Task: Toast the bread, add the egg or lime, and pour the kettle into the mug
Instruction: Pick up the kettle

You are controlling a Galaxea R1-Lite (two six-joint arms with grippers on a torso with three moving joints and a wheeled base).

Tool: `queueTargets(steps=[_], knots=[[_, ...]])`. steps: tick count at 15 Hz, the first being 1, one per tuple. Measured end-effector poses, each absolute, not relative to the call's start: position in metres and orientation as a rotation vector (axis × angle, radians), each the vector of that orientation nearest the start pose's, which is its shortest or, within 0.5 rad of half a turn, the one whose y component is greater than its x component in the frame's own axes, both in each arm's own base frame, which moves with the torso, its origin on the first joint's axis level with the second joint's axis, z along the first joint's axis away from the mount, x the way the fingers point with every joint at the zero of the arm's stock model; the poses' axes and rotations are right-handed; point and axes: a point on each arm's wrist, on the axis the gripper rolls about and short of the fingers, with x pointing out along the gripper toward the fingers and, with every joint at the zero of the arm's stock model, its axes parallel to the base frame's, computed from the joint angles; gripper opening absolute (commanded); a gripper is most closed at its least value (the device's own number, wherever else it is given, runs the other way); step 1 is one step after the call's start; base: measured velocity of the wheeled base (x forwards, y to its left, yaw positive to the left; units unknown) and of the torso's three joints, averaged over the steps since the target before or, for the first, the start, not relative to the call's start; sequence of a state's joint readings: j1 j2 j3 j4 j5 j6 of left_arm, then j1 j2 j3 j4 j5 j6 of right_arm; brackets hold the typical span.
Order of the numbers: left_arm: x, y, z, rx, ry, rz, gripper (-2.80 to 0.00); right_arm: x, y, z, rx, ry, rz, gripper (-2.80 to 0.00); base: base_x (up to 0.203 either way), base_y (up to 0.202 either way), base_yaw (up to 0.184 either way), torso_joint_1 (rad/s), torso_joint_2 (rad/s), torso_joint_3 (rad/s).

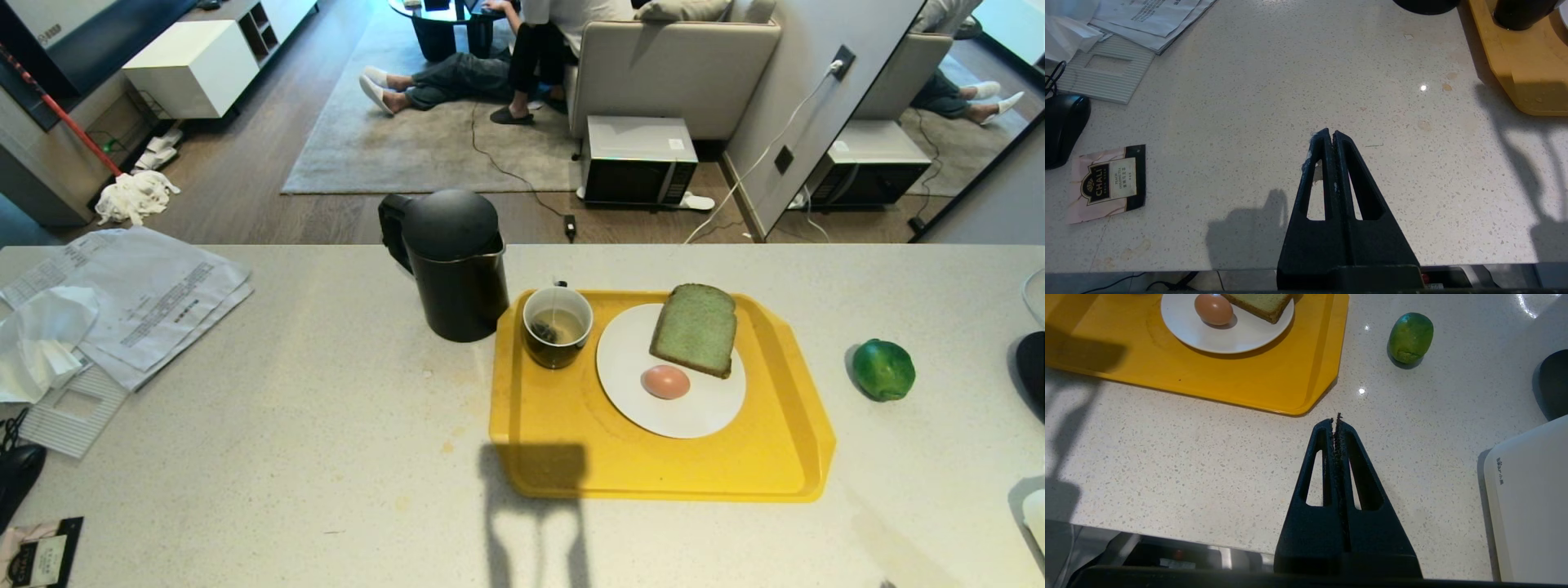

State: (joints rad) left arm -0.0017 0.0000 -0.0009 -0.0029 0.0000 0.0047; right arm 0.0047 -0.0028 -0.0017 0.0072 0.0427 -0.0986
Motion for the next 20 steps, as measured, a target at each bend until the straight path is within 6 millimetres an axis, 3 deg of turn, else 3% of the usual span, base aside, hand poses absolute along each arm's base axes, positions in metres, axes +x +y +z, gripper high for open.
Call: queueTargets(steps=[16,20], knots=[[-0.023,0.0,0.078,0.016,-0.009,-0.003,-2.8,-0.023,0.001,0.075,-0.083,-0.001,0.046,-2.8,0.0,0.0,0.0,0.0,0.0,0.0],[-0.03,0.0,0.118,0.016,-0.072,-0.004,-2.8,-0.023,0.001,0.075,-0.083,-0.001,0.046,-2.8,0.0,0.0,0.0,0.0,0.0,0.0]])
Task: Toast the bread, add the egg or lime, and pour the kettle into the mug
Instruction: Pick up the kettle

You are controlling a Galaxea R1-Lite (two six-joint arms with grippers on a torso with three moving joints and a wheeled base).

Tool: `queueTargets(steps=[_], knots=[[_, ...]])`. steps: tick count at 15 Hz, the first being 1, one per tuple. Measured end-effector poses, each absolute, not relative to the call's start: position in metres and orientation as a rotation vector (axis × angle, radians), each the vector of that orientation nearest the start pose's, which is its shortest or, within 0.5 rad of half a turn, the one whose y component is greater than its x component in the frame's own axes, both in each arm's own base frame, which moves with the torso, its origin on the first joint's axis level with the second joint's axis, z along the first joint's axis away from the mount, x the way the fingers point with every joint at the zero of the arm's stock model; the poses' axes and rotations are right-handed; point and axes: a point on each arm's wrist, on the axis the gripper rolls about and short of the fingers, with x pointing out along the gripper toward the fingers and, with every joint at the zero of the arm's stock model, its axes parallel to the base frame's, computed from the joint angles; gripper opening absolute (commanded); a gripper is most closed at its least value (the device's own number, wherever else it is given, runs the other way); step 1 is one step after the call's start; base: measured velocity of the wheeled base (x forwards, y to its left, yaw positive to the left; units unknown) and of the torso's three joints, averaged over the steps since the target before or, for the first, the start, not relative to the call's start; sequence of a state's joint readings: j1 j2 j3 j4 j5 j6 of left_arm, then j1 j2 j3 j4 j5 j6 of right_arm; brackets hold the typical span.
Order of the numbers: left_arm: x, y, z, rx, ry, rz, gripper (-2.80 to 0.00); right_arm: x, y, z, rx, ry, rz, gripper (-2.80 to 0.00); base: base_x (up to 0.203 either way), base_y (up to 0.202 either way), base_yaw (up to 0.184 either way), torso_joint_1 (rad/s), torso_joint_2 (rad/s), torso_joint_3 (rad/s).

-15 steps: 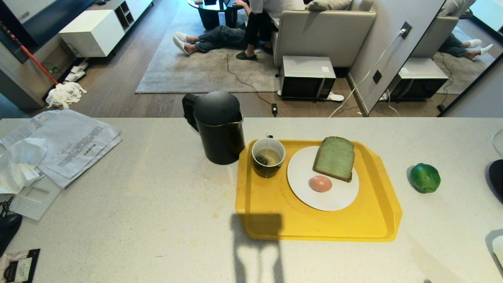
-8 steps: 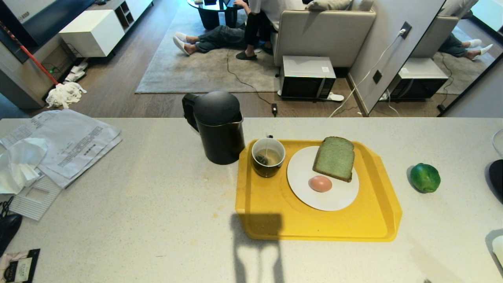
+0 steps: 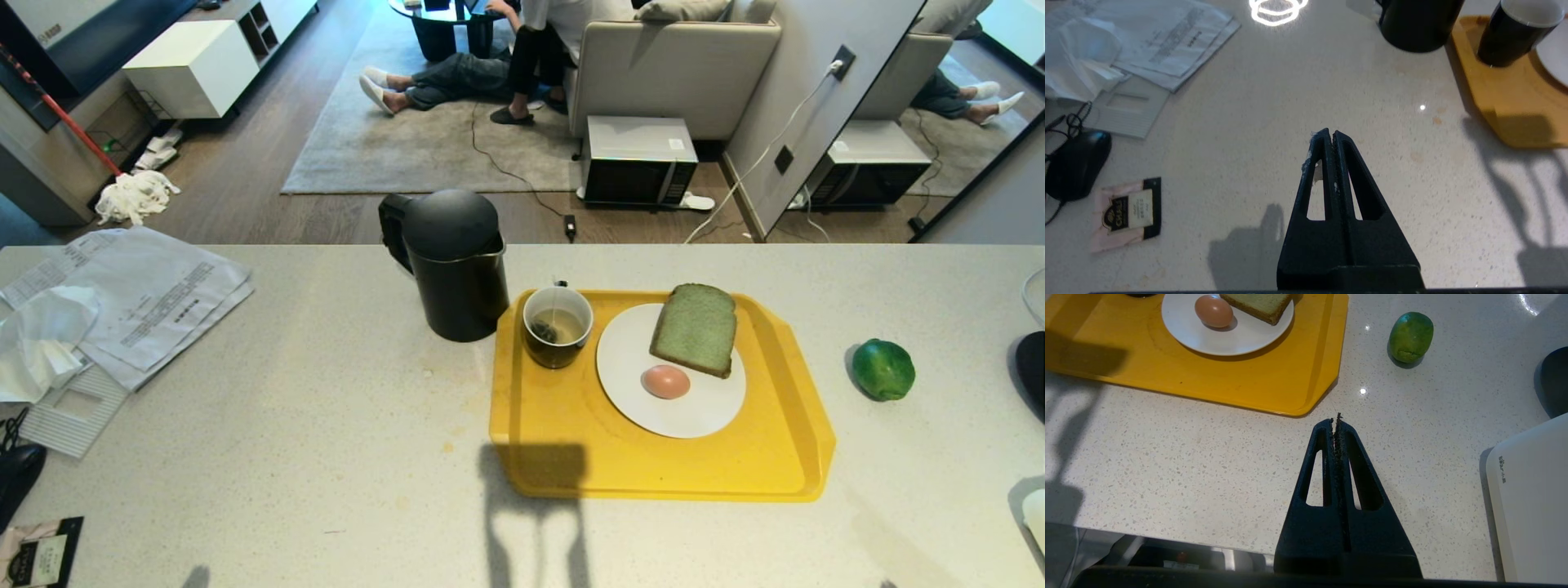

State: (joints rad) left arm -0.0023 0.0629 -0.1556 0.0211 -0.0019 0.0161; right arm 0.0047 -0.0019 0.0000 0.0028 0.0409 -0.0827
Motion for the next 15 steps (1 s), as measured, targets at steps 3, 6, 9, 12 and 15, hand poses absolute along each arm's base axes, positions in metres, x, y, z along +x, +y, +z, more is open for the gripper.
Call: queueTargets(steps=[3,6,9,12,15], knots=[[-0.021,0.0,0.184,-0.008,-0.084,-0.004,-2.8,-0.023,0.001,0.075,-0.083,-0.001,0.046,-2.8,0.0,0.0,0.0,0.0,0.0,0.0],[0.021,0.0,0.252,-0.045,-0.088,-0.004,-2.8,-0.023,0.001,0.075,-0.083,-0.001,0.045,-2.8,0.0,0.0,0.0,0.0,0.0,0.0],[0.079,0.0,0.285,-0.063,-0.114,-0.014,-2.8,-0.023,0.001,0.075,-0.083,-0.001,0.045,-2.8,0.0,0.0,0.0,0.0,0.0,0.0],[0.125,0.003,0.291,-0.054,-0.133,-0.099,-2.8,-0.023,0.001,0.075,-0.083,0.0,0.046,-2.8,0.0,0.0,0.0,0.0,0.0,0.0],[0.155,0.02,0.282,-0.029,-0.123,-0.143,-2.8,-0.023,0.001,0.075,-0.083,0.0,0.046,-2.8,0.0,0.0,0.0,0.0,0.0,0.0]])
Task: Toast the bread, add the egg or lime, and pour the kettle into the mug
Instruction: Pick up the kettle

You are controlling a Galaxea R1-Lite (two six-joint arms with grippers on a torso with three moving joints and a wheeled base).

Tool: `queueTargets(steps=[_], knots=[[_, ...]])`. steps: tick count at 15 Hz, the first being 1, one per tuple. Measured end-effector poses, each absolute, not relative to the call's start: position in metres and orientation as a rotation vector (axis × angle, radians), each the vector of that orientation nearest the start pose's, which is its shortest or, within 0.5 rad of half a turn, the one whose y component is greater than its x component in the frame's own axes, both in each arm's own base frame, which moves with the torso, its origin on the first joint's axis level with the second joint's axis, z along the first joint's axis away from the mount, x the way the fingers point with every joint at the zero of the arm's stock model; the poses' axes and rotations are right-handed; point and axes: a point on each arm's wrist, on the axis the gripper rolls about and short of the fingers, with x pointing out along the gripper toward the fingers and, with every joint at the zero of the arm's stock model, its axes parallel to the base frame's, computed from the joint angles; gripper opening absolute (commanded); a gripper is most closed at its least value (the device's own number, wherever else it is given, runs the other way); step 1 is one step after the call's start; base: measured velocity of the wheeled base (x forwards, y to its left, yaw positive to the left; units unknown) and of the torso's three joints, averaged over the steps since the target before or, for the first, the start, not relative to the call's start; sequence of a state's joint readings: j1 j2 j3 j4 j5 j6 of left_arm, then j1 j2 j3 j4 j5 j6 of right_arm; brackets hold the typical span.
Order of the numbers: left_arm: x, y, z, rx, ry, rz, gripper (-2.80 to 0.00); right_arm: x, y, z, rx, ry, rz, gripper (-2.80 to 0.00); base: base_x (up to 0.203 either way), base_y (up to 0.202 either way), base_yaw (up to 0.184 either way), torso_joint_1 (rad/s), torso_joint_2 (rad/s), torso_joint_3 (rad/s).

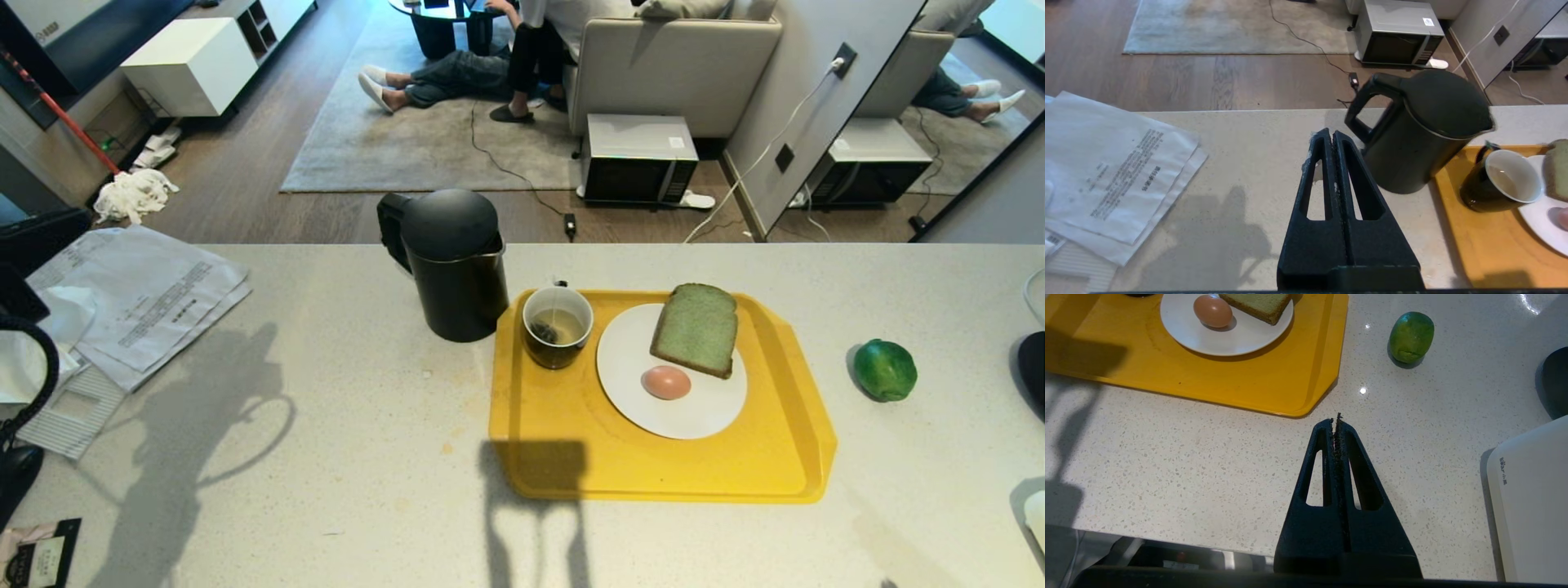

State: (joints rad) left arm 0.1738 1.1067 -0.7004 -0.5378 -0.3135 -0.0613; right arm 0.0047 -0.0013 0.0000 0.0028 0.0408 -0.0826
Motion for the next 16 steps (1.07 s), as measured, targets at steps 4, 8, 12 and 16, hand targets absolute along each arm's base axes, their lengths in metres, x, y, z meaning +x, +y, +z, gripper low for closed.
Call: queueTargets(steps=[4,8,12,16], knots=[[0.179,0.048,0.251,0.014,-0.076,-0.203,-2.8,-0.023,0.001,0.075,-0.083,0.0,0.046,-2.8,0.0,0.0,0.0,0.0,0.0,0.0],[0.189,0.058,0.216,0.019,-0.039,-0.179,-2.8,-0.023,0.001,0.075,-0.083,0.0,0.045,-2.8,0.0,0.0,0.0,0.0,0.0,0.0],[0.195,0.064,0.198,0.086,0.004,-0.166,-2.8,-0.023,0.001,0.075,-0.083,0.0,0.045,-2.8,0.0,0.0,0.0,0.0,0.0,0.0],[0.199,0.066,0.188,0.074,0.039,-0.171,-2.8,-0.023,0.001,0.075,-0.082,0.0,0.045,-2.8,0.0,0.0,0.0,0.0,0.0,0.0]])
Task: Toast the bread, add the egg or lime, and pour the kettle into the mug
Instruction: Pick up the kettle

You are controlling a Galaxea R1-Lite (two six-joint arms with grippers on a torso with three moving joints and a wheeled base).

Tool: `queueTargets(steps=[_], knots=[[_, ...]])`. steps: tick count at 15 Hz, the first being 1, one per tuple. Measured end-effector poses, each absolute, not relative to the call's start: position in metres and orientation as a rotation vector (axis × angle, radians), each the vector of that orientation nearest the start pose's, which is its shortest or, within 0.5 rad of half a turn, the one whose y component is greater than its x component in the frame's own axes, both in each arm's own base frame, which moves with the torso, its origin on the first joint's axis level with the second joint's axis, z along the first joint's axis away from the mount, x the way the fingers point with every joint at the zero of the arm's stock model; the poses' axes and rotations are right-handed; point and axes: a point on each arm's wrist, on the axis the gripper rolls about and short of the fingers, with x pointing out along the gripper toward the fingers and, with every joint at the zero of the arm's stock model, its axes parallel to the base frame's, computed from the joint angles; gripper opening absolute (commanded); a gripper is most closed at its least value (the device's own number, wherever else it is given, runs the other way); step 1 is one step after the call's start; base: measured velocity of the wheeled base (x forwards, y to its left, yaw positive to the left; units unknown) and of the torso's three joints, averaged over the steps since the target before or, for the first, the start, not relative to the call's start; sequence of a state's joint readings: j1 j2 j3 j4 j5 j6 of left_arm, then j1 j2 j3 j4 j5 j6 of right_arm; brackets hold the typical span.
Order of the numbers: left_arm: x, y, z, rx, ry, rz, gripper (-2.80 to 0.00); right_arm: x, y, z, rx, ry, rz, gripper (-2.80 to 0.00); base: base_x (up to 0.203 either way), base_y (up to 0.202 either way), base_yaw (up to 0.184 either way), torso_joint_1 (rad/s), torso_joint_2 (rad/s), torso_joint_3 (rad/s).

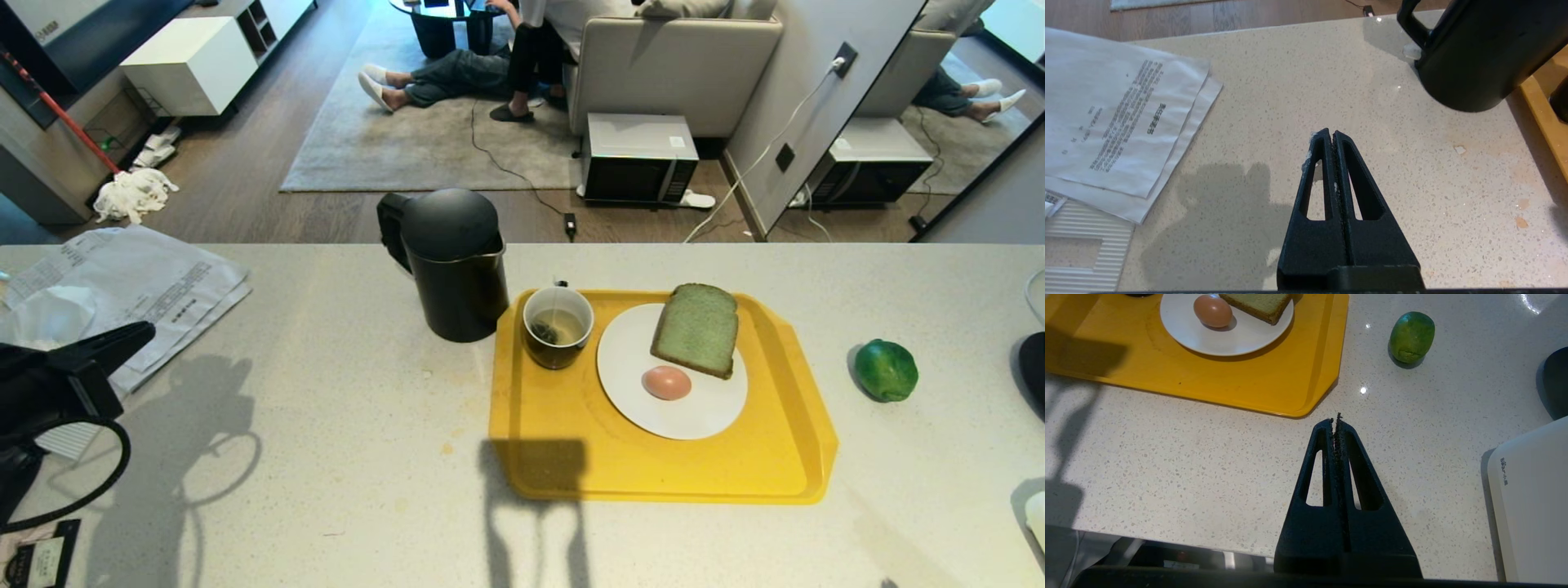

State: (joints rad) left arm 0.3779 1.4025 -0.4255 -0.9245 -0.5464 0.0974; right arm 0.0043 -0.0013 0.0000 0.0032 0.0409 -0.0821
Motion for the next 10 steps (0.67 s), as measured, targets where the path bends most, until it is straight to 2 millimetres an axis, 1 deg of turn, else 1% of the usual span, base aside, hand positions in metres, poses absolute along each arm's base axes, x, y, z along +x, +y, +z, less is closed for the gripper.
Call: queueTargets(steps=[1,4,7,10], knots=[[0.202,0.068,0.186,0.071,0.042,-0.172,0.0,-0.023,0.001,0.075,-0.083,0.0,0.045,-2.8,0.0,0.0,0.0,0.0,0.0,0.0],[0.215,0.073,0.181,0.073,0.032,-0.183,0.0,-0.023,0.001,0.075,-0.083,0.0,0.045,-2.8,0.0,0.0,0.0,0.0,0.0,0.0],[0.229,0.075,0.173,0.084,0.02,-0.259,0.0,-0.023,0.001,0.075,-0.082,0.0,0.045,-2.8,0.0,0.0,0.0,0.0,0.0,0.0],[0.247,0.081,0.165,0.109,-0.027,-0.303,0.0,-0.023,0.001,0.075,-0.082,0.0,0.045,-2.8,0.0,0.0,0.0,0.0,0.0,0.0]])
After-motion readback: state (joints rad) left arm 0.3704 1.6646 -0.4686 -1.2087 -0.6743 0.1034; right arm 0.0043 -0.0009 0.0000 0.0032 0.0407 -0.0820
